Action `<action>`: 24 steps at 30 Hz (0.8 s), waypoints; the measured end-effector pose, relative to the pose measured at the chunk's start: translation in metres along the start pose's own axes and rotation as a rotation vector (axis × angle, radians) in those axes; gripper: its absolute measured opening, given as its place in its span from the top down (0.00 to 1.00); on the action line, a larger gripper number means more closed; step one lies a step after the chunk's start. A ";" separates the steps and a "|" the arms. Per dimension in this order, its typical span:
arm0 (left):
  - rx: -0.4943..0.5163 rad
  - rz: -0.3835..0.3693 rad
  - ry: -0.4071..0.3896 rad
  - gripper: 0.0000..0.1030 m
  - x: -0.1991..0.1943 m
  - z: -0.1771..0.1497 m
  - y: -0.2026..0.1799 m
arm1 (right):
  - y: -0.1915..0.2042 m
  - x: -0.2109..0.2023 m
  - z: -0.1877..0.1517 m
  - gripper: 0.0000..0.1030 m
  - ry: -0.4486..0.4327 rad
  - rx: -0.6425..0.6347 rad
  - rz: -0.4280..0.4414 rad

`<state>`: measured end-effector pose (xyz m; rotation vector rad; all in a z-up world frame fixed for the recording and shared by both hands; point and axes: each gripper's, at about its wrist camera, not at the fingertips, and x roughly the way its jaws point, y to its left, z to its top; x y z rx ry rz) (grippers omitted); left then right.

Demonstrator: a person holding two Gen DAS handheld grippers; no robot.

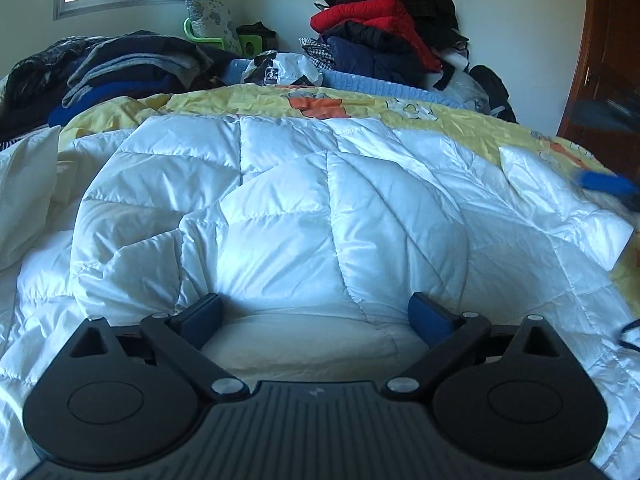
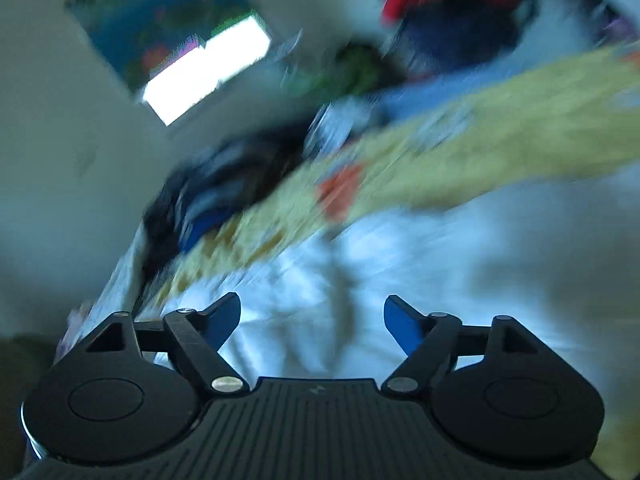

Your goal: Fold small clothes

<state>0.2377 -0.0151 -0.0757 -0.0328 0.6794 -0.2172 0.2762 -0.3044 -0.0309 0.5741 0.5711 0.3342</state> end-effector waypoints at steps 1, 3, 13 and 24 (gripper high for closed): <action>-0.004 -0.002 -0.002 0.02 -0.001 0.000 0.001 | -0.020 -0.027 -0.002 0.20 -0.065 0.043 -0.027; -0.008 -0.003 -0.007 0.02 -0.002 -0.001 0.001 | -0.060 -0.068 -0.006 0.20 -0.191 0.162 -0.083; -0.003 0.026 -0.009 0.01 -0.001 -0.002 -0.004 | -0.237 -0.163 -0.015 0.23 -0.654 0.714 -0.342; 0.007 0.060 0.001 0.00 0.003 -0.001 -0.008 | -0.280 -0.120 0.024 0.37 -0.562 0.684 -0.292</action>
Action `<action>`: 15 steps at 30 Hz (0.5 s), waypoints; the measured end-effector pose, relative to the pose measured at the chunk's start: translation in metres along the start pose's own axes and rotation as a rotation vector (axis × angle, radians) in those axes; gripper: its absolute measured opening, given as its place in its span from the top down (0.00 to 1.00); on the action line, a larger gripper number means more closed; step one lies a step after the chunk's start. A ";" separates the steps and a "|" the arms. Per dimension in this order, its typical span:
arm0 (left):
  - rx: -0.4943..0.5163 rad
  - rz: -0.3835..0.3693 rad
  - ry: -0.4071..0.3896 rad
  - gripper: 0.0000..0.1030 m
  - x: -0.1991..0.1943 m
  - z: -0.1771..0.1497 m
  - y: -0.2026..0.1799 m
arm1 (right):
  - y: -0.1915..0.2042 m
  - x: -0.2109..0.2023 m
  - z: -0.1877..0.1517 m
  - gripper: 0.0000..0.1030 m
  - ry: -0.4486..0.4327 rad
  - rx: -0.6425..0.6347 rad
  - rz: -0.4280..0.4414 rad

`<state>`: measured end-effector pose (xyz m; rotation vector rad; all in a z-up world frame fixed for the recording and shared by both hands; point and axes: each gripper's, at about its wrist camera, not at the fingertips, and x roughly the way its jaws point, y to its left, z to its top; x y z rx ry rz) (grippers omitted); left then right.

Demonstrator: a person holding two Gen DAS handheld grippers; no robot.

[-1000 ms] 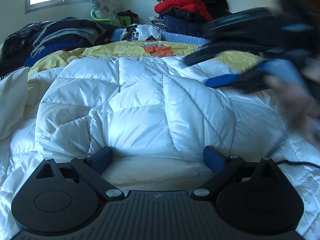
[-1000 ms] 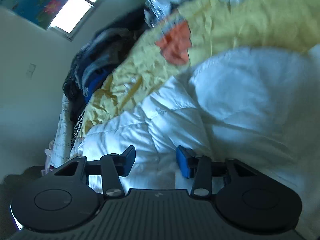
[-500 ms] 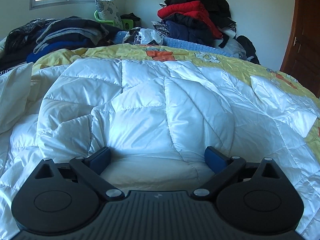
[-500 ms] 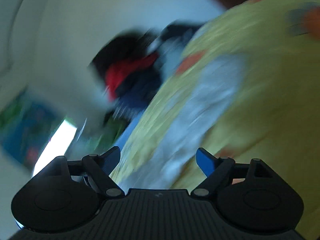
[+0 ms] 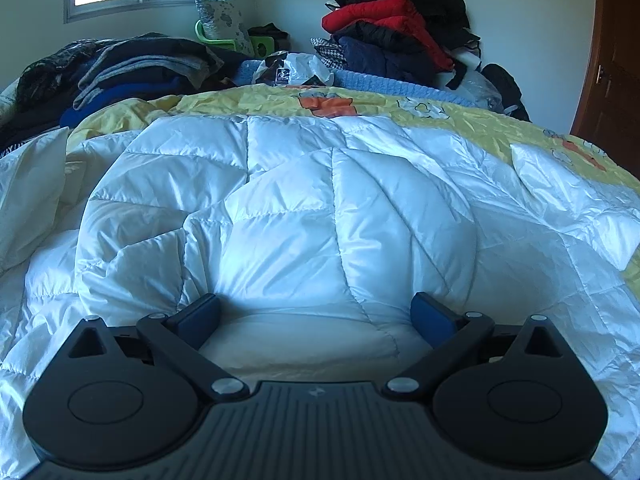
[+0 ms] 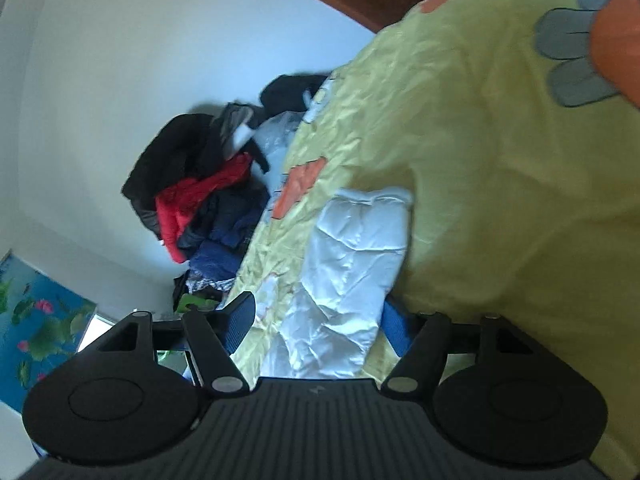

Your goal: Fold small clothes

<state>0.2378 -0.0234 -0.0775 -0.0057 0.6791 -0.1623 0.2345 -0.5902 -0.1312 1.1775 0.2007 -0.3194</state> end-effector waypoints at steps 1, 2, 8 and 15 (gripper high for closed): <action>0.002 0.004 0.001 0.00 0.000 0.000 -0.001 | -0.003 0.001 0.000 0.41 -0.005 -0.013 0.015; 0.003 0.009 0.002 0.00 0.000 0.000 -0.001 | -0.005 0.002 -0.003 0.50 -0.013 -0.029 0.024; 0.014 0.036 0.006 0.00 0.002 0.000 -0.006 | -0.021 0.001 0.006 0.65 -0.006 0.056 0.039; 0.080 0.146 -0.019 0.00 -0.006 -0.001 -0.022 | -0.013 0.009 0.001 0.89 0.006 0.000 0.068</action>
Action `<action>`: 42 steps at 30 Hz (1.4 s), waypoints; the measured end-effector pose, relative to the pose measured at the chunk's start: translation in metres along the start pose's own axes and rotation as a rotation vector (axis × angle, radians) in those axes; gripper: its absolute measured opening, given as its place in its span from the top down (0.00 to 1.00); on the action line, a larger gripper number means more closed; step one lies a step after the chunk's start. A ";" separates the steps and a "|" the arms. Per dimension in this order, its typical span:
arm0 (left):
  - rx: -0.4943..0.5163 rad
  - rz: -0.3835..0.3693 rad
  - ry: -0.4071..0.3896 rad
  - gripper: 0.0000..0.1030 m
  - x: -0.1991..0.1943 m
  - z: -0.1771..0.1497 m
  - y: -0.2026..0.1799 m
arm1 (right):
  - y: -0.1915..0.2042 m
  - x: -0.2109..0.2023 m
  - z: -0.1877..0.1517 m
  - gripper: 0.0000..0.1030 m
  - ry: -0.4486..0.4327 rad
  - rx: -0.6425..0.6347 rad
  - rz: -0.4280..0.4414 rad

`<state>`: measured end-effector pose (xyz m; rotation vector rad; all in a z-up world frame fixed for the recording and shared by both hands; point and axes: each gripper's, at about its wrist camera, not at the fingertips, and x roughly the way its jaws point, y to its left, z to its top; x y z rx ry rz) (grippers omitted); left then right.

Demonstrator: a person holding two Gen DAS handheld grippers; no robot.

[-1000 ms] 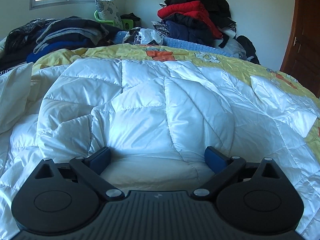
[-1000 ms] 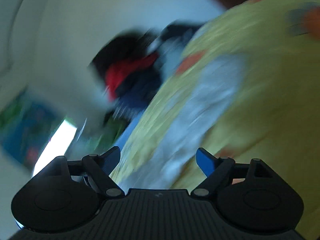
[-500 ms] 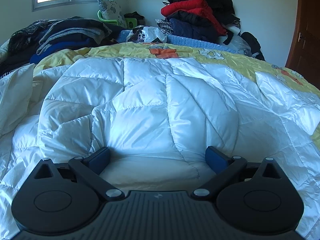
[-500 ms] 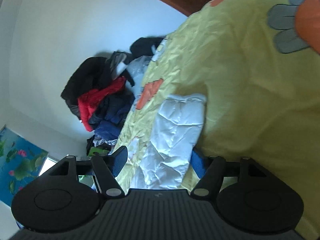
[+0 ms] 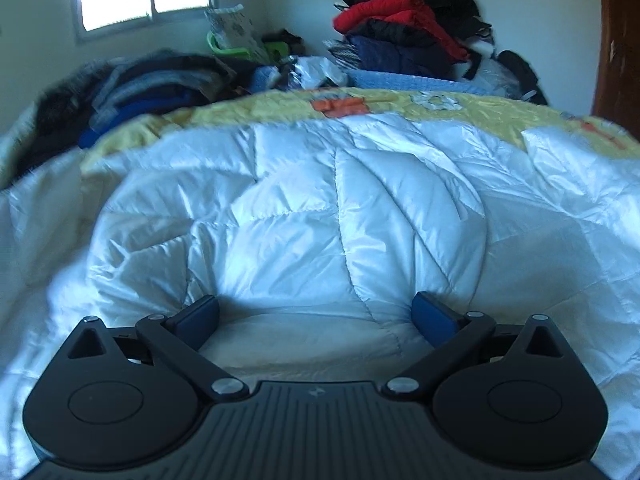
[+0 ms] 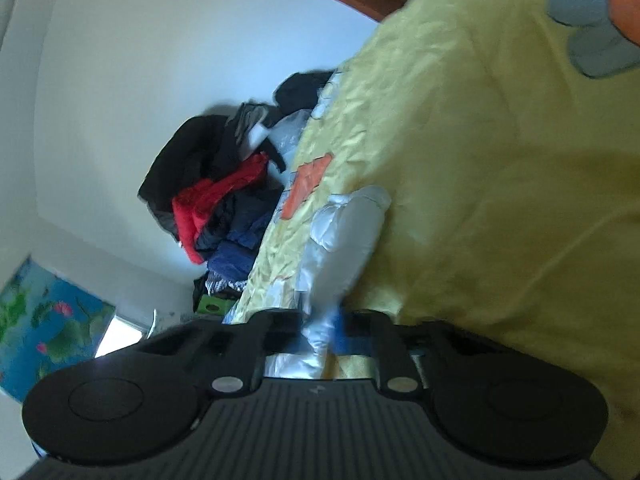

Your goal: Fold small clothes

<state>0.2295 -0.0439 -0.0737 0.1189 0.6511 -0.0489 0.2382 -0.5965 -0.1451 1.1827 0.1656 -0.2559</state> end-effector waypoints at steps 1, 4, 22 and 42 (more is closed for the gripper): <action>0.019 0.045 -0.003 0.00 -0.005 0.002 -0.006 | 0.006 -0.001 -0.002 0.89 -0.001 -0.036 0.012; 0.021 0.067 -0.061 0.00 -0.035 0.015 -0.026 | 0.038 -0.010 -0.016 0.89 -0.030 -0.241 0.051; -0.125 -0.589 0.202 0.00 0.000 0.191 -0.199 | 0.161 -0.058 -0.142 0.89 -0.035 -1.079 0.298; -0.260 -0.441 0.233 0.60 0.044 0.182 -0.178 | 0.174 -0.056 -0.199 0.89 0.037 -1.286 0.349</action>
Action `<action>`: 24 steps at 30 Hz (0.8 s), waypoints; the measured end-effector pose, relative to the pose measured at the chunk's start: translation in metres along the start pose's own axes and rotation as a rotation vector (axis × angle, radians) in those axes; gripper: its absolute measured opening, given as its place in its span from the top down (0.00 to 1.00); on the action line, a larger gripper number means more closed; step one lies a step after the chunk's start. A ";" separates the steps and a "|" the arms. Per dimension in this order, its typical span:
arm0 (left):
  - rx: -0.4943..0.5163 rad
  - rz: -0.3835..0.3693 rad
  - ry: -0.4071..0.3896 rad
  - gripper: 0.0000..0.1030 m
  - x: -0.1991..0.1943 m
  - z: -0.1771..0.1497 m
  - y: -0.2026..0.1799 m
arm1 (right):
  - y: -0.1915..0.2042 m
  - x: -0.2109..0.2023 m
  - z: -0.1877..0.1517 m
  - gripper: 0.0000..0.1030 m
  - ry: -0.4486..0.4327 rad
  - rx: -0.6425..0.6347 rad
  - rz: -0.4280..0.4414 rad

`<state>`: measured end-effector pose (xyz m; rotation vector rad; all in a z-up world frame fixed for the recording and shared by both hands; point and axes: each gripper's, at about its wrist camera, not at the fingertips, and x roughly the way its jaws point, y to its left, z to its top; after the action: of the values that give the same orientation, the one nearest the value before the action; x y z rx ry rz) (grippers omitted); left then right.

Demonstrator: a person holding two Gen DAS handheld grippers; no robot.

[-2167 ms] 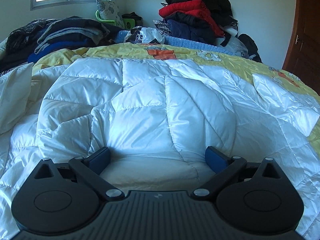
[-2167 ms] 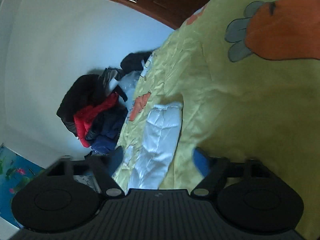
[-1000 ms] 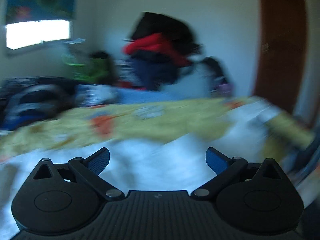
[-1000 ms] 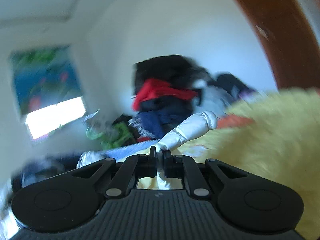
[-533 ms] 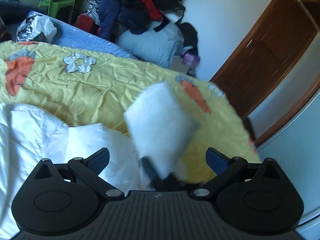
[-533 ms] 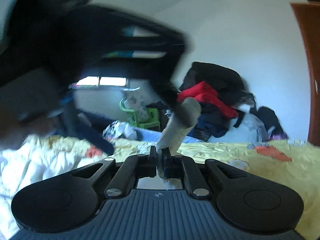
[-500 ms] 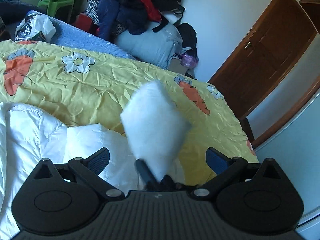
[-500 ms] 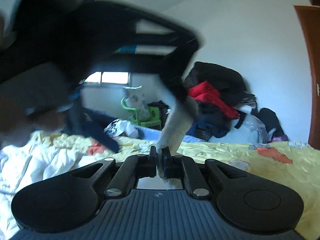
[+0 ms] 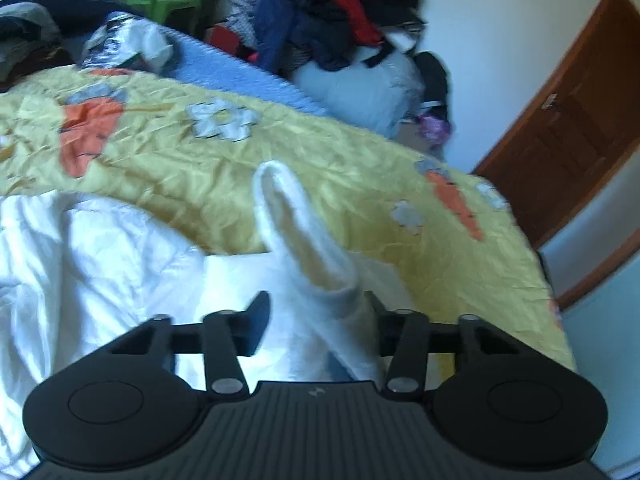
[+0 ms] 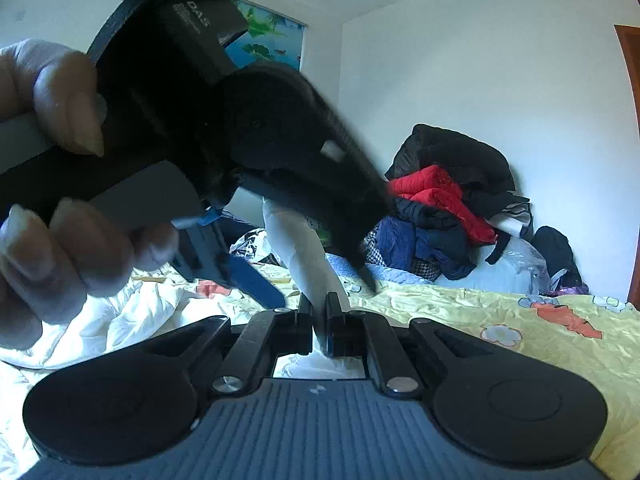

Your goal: Fold small clothes

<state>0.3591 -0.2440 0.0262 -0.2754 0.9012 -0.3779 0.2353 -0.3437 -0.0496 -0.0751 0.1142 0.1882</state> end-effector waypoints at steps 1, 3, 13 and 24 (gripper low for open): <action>-0.009 0.001 0.003 0.64 0.001 0.000 0.003 | 0.001 -0.001 -0.001 0.89 0.000 -0.006 -0.002; -0.014 -0.003 -0.004 0.77 0.000 -0.002 0.007 | 0.002 0.002 -0.002 0.87 0.007 -0.014 0.003; -0.009 0.248 -0.177 0.89 -0.043 -0.004 0.058 | 0.008 -0.001 -0.003 0.29 0.016 -0.042 0.036; -0.183 0.505 -0.251 0.89 -0.126 -0.010 0.191 | 0.014 0.004 -0.003 0.23 0.085 -0.026 0.112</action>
<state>0.3186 -0.0185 0.0357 -0.2463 0.7264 0.2043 0.2366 -0.3290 -0.0537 -0.1031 0.2006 0.2987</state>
